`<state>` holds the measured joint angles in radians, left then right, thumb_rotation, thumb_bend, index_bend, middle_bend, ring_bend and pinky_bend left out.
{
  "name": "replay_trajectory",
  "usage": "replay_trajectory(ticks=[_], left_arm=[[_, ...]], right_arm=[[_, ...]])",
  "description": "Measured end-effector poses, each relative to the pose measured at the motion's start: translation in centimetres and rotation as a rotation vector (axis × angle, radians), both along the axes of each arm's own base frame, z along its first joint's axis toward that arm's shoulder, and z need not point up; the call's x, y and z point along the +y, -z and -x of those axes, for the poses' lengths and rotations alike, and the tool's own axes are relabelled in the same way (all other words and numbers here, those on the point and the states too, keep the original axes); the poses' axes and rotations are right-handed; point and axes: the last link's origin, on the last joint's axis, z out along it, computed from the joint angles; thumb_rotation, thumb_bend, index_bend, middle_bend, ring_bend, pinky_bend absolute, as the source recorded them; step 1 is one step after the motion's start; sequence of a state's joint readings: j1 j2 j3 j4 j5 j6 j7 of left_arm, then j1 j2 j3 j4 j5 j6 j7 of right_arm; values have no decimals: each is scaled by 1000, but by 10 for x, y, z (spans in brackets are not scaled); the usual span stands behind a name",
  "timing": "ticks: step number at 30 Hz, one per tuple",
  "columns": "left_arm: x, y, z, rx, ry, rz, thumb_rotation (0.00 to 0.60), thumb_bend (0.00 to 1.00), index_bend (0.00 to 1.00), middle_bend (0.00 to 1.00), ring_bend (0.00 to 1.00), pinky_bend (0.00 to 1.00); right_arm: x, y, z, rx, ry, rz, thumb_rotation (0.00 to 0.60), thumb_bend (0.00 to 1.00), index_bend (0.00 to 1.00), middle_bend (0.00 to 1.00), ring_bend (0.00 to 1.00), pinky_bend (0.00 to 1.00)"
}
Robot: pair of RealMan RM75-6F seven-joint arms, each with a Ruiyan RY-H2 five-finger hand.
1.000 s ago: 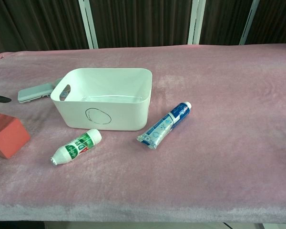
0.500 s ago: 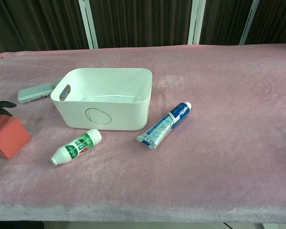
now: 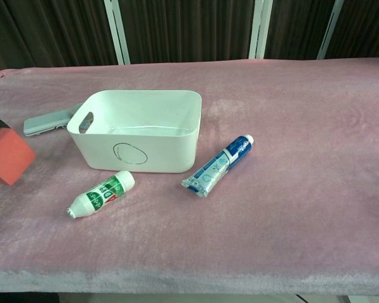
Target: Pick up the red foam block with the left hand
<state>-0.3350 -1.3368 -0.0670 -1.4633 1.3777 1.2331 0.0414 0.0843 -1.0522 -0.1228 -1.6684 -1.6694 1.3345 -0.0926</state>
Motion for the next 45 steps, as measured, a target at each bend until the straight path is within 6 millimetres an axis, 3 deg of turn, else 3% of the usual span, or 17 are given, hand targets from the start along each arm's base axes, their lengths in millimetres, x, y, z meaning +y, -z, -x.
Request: replay_trajectory(ticks=[5,10,15,20,22,26,28,30,38,41,45], left_arm=[[9,-24,-20,-17,57,-73,600,345,283,456,504,487],[24,-39,-62,-35,163,-116,600,345,283,452,500,496],[39,-36,-107,-27,260,-111,600,346,283,451,500,499],[51,-25,-136,-39,300,-92,600,346,265,391,454,495],[58,-14,-146,-42,298,-85,600,345,206,313,380,464],[69,19,-164,-71,250,-59,600,344,9,43,119,242],[71,36,-174,-97,230,-45,600,343,0,0,27,207],[72,48,-182,-116,224,-40,600,339,0,0,3,192],[66,46,-185,-132,247,-75,600,329,0,0,0,166],[60,35,-178,-102,257,-86,600,328,0,0,0,165],[46,13,-155,-14,256,-101,600,326,0,0,0,164]], right_arm=[[-1,0,0,-1,0,0,600,101,0,0,0,181],[-1,-1,0,-2,2,0,600,101,0,0,0,181],[0,-2,0,-6,-1,3,600,101,0,0,0,181],[0,-3,-1,-10,-3,3,600,101,0,0,0,181],[0,-4,0,-14,-3,2,600,101,0,0,0,181],[0,-6,0,-14,3,-4,600,101,0,0,0,181],[-1,-6,0,-15,6,-4,600,101,0,0,0,181],[-1,-7,0,-17,7,-4,600,101,0,0,0,181],[-1,-6,0,-16,7,-5,600,101,0,0,0,181],[-1,-6,0,-16,7,-5,600,101,0,0,0,181],[-1,-5,0,-16,7,-5,600,101,0,0,0,181]])
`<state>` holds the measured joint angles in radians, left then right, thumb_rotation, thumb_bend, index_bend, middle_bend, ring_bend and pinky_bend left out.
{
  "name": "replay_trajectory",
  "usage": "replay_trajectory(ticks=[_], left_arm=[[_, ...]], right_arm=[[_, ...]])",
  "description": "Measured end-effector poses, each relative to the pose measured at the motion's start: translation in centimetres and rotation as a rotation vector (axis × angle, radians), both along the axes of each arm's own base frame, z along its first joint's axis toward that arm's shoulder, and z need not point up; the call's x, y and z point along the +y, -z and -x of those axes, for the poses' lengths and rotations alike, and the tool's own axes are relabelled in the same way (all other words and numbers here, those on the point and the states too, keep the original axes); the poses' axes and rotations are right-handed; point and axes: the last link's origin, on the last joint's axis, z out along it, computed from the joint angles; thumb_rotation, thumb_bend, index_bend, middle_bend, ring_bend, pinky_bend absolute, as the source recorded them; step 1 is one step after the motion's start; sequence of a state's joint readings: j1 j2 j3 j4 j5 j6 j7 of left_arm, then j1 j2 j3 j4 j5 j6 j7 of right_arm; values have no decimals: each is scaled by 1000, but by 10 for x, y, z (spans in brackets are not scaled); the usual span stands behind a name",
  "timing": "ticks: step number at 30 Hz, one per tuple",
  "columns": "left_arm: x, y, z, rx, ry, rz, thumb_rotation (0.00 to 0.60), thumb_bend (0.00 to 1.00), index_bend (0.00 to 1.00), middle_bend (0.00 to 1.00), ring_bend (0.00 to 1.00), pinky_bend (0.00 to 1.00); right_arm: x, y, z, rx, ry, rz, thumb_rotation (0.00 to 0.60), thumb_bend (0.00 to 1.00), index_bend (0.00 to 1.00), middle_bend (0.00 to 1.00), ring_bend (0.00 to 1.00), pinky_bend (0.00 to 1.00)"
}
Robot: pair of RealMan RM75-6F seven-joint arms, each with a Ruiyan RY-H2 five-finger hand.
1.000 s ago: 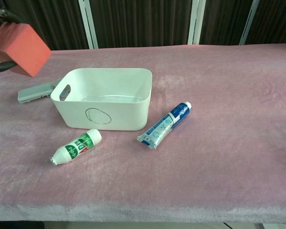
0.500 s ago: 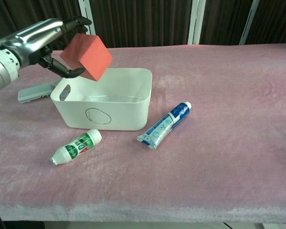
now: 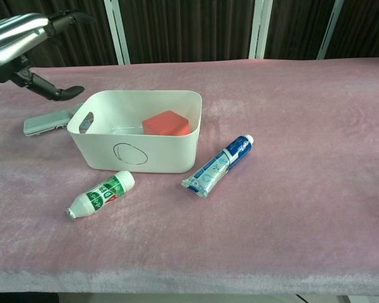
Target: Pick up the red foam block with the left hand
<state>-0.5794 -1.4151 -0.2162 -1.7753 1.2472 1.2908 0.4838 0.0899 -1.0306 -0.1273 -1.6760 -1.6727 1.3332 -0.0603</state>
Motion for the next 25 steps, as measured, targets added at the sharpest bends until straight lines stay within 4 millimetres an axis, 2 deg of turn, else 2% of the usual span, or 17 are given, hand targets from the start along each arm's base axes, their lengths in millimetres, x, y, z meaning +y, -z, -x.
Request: replay_trajectory(ticks=[5,14,18,25], left_arm=[[-28,-24,50,100,-44,13,600,329,0,0,0,167],[-72,-53,129,-14,-206,52,600,336,0,0,0,155],[-91,-64,162,42,-231,4,600,340,0,0,0,150],[-103,-63,168,77,-221,-22,600,345,0,0,0,147]], right_arm=[[0,0,-1,-3,-5,12,600,101,0,0,0,181],[3,2,-2,-4,-29,61,600,101,0,0,0,181],[3,3,-1,9,-31,80,600,101,0,0,0,181],[3,5,0,18,-27,81,600,101,0,0,0,181]])
